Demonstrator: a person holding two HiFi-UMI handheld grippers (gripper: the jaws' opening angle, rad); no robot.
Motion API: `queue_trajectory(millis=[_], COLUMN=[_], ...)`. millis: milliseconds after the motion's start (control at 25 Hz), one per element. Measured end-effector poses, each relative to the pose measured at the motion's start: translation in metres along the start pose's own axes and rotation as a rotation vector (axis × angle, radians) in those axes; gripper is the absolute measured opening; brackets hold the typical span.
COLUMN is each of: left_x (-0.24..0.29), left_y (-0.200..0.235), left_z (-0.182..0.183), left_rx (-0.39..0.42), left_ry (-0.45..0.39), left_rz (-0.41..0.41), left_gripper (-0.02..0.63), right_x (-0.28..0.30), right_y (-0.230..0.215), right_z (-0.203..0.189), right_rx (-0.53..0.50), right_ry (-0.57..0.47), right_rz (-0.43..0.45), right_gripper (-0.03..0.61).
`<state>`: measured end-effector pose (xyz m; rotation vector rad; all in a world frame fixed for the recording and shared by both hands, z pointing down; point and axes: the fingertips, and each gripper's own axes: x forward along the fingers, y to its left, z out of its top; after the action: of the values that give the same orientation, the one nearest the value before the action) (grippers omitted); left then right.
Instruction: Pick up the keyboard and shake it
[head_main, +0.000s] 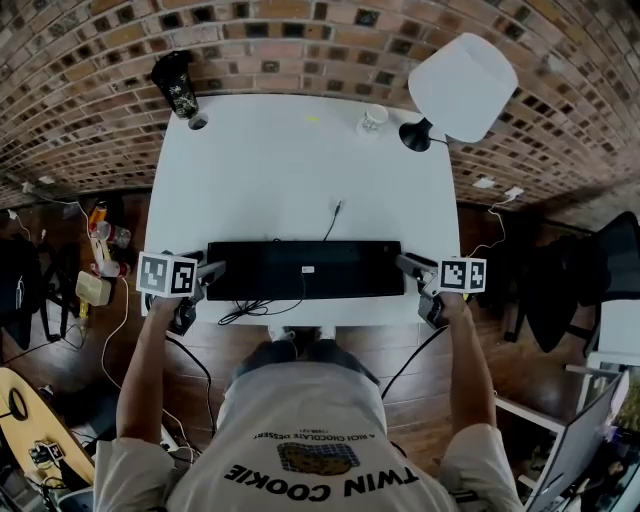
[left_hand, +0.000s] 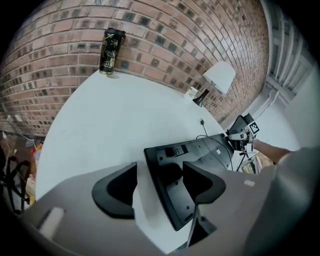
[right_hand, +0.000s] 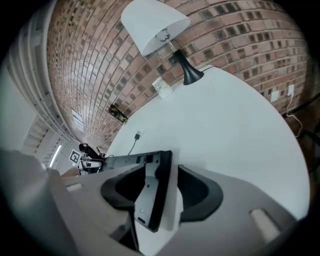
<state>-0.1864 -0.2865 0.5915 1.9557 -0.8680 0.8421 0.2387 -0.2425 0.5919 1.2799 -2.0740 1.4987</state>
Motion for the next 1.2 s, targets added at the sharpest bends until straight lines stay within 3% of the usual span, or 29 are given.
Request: queue_trajectory(millis=[200, 320, 360, 560, 1200], left_x=[0.000, 0.002, 0.004, 0.010, 0.006], left_y=[0.003, 0.000, -0.002, -0.010, -0.009], left_z=[0.000, 0.001, 0.001, 0.006, 0.008], left_rx=[-0.008, -0.012, -0.020, -0.045, -0.094], left_ry=[0.024, 0.025, 0.022, 0.002, -0.041], left_rz=[0.021, 0.021, 0.011, 0.004, 0.004], left_gripper=[0.282, 0.275, 0.217, 0.212, 0.190], right_x=[0.005, 0.007, 0.008, 0.011, 0.011], right_y=[0.001, 0.001, 0.000, 0.000, 0.003], right_z=[0.000, 0.001, 0.001, 0.000, -0.001], right_rx=[-0.013, 0.008, 0.016, 0.010, -0.023], right_ry=[0.120, 0.175, 0.190, 0.259, 0.215], right_rz=[0.013, -0.018, -0.033, -0.091, -0.086], right_gripper=[0.204, 0.204, 0.204, 0.204, 0.195])
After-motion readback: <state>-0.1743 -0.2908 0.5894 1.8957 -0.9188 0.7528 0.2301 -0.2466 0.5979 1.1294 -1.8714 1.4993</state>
